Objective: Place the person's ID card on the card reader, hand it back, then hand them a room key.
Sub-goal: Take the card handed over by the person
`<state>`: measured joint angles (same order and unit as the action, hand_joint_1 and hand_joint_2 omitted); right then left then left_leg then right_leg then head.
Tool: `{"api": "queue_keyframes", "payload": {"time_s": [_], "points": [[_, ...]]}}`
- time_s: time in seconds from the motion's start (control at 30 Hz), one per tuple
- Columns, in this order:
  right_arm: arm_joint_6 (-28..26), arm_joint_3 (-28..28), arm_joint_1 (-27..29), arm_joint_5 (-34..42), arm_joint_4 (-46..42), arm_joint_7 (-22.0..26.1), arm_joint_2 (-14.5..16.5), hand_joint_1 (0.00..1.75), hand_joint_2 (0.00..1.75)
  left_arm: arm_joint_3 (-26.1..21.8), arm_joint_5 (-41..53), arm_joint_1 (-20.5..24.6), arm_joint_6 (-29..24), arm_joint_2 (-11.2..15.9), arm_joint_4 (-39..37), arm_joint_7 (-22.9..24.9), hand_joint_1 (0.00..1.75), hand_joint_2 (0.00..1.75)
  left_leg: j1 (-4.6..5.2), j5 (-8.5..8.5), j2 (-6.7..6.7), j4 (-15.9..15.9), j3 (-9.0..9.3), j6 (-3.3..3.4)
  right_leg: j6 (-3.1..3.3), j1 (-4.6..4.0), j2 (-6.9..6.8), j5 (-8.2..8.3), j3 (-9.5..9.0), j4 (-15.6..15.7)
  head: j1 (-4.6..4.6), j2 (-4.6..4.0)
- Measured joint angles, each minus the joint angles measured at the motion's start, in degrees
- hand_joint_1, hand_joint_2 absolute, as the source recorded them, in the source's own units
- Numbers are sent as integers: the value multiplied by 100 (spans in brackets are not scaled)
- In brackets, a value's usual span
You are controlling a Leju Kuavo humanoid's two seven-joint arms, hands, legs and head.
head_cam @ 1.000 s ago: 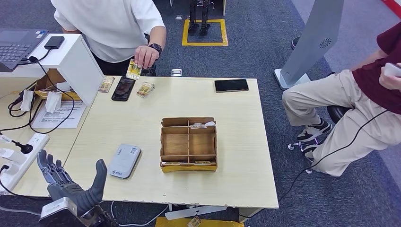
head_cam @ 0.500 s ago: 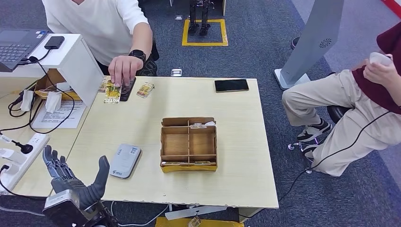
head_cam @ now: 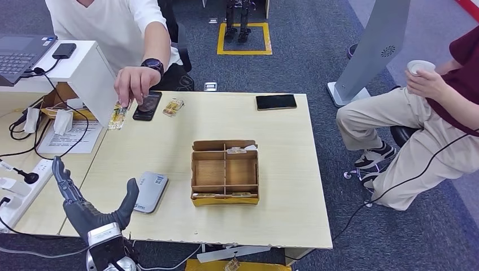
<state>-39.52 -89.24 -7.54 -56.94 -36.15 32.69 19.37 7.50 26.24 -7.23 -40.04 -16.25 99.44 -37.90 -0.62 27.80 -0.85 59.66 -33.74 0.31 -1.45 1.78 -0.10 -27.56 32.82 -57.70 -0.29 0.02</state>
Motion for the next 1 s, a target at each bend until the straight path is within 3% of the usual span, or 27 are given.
{"api": "queue_keyframes", "payload": {"time_s": [0.17,0.53,0.77,1.0], "points": [[-2,0,-13,-144,11,3,0,0,175,-333,282,196,-1,-4,-84,15,0,175,0,0,0,0,-1,0,0,0,0,1,-1,0,1,0],[-1,0,-66,-544,63,27,0,0,175,-1488,1630,1067,-2,-10,-438,166,0,175,0,-3,0,0,1,-2,1,0,1,3,-2,-1,0,0],[-1,0,-98,-793,131,36,-2,0,175,-1833,2823,1430,-3,-31,-546,506,0,175,0,-3,0,0,0,-2,1,0,1,2,-1,0,1,0],[-1,0,-121,-895,176,32,-2,0,175,-1874,3245,1669,-3,-54,-683,814,0,175,0,-3,0,0,0,-2,1,0,1,3,-1,-1,0,0]]}}
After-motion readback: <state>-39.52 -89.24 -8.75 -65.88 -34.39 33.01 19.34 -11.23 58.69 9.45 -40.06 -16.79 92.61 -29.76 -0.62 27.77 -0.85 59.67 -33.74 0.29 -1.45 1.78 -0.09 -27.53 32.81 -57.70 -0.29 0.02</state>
